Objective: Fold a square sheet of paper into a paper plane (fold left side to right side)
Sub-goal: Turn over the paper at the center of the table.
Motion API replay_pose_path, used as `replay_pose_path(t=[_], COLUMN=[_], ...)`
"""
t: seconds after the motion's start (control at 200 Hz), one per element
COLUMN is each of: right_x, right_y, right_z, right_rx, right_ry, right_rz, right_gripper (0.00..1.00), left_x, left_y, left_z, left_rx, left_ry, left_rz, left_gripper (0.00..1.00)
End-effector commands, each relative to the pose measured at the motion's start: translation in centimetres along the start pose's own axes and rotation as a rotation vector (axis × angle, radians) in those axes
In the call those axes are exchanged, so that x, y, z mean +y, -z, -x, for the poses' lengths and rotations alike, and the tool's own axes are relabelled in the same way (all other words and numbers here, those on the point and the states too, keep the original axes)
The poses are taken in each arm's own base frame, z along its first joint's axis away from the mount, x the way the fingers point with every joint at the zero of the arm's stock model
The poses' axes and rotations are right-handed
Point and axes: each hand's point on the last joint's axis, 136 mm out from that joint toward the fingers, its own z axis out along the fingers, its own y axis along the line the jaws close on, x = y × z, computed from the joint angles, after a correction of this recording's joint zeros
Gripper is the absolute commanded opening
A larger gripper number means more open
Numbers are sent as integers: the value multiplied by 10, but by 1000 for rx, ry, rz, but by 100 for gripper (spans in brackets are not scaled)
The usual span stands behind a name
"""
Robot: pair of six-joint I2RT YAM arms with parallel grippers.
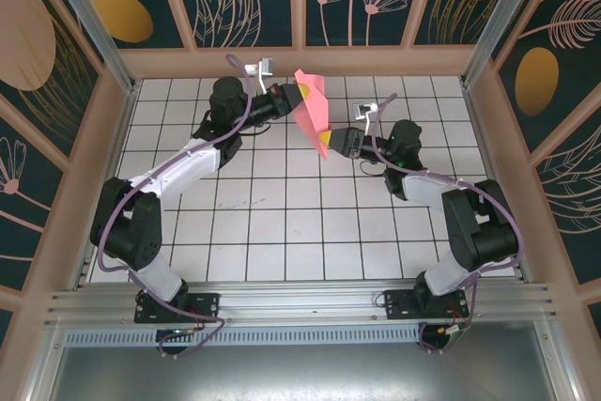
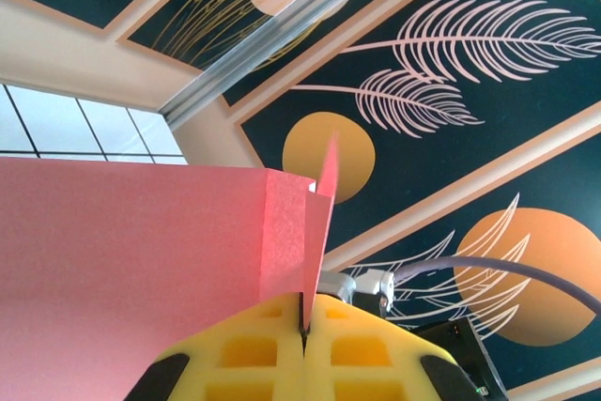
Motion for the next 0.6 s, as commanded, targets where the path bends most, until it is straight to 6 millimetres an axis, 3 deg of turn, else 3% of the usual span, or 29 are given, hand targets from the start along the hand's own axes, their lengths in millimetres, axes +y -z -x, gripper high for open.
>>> replay_pose_path(t=[0.0,0.465,0.545,0.595], right_x=[11,6,5,5], right_y=[-1,-2,-2,-2], right_z=[16,23,24,24], right_rx=[-27,-13,-13,-11], right_ry=[71,93,97,106], right_rz=[25,-33,-50,-58], right_gripper=[72,30,23,20], left_x=[-13,2,6,7], left_y=[1,-4,-4,-4], left_z=[-1,-12,-13,-13], left_rx=[6,32,36,38], left_ry=[-1,34,33,23], left_rz=[-58,-43,-35,-21], left_gripper=[1,4,7,13])
